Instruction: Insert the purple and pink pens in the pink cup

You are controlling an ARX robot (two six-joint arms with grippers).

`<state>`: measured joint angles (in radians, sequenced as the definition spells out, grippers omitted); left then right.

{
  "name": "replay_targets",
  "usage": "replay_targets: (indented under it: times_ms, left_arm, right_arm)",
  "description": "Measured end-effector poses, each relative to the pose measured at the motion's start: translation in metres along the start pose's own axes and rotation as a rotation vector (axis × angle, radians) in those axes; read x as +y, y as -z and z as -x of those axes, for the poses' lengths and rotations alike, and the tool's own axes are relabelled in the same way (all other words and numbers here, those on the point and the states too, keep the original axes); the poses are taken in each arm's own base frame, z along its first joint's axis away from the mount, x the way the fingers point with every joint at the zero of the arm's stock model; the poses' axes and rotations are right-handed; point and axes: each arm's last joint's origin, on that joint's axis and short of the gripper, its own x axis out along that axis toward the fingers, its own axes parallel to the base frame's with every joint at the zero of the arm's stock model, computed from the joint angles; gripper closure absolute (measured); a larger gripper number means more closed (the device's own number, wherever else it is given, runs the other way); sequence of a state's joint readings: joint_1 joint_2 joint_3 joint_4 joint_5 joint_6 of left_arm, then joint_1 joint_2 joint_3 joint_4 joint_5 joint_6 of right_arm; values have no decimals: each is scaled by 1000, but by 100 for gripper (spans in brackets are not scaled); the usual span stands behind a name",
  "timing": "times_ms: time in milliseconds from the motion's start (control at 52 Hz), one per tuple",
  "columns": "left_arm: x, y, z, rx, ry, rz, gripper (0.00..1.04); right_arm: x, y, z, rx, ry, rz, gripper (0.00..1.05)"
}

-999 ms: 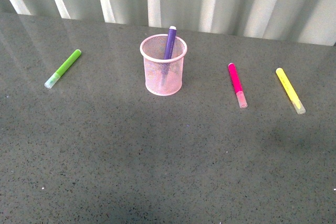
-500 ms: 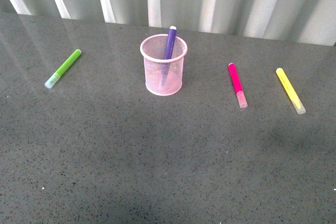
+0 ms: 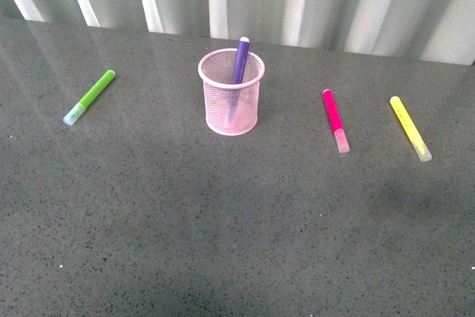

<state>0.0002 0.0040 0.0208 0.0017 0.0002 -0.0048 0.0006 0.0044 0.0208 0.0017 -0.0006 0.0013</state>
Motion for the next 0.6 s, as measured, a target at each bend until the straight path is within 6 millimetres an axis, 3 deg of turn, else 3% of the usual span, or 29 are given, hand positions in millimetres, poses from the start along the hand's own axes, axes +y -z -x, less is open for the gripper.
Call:
replay_targets:
  times_ms: [154,346,442,500,557,596]
  left_arm:
    - [0,0,0,1,0,0,75]
    - [0,0,0,1,0,0,37]
    - [0,0,0,1,-1,0,21]
    - [0,0,0,1,2,0,11]
    - [0,0,0,0,0,-1,5]
    - [0,0,0,1,0,0,7]
  right_arm:
    - [0,0,0,0,0,0,7]
    - [0,0,0,0,0,0,7]
    - [-3,-3,-2,132,-47,-56,7]
    - [-9,-17,-9,170,-48,-110,7]
    - [-20,-47,-23,110,14,-135,7]
    - [-28,-70,-36,46,64,-135,7]
